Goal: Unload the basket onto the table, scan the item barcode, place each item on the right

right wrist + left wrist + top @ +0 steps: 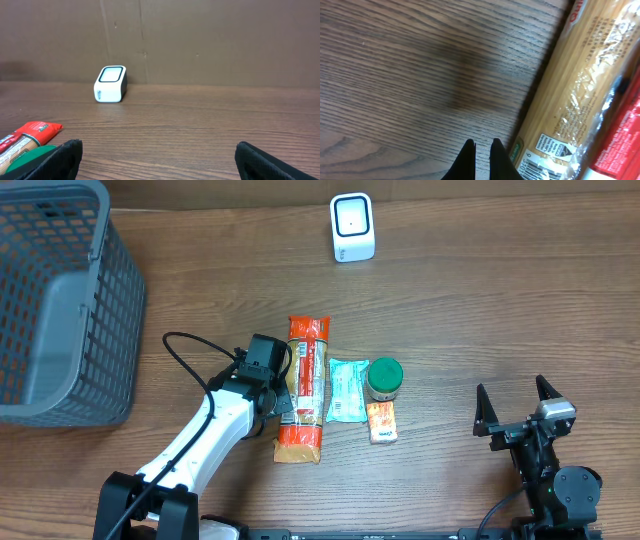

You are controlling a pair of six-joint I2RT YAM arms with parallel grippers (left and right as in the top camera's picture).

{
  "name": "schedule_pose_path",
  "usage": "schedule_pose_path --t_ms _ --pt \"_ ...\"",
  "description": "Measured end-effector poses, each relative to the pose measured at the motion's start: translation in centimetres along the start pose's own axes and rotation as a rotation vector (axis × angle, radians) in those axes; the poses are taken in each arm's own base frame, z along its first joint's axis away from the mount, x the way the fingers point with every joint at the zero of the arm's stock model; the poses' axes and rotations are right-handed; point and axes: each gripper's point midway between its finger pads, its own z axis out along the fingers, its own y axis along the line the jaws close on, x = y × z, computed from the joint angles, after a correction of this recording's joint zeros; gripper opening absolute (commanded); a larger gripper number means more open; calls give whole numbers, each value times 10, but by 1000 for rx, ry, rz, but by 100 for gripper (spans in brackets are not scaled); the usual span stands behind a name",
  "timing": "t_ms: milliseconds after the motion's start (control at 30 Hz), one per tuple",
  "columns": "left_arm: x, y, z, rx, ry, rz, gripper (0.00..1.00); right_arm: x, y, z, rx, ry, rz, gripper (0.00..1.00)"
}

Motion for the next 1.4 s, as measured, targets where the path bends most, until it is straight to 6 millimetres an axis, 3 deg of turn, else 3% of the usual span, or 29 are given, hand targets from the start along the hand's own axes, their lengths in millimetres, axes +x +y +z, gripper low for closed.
schedule_pose_path --t_ms 233,533,1133,1400 --pt "0 -4 2 18 5 29 4 0 0 0 1 0 0 100" --pt "5 -10 21 27 49 88 4 0 0 0 0 0 0 100" --pt "11 -22 20 102 78 207 6 0 0 0 0 0 0 100" --pt "-22 -19 22 111 -38 152 5 0 0 0 0 0 0 100"
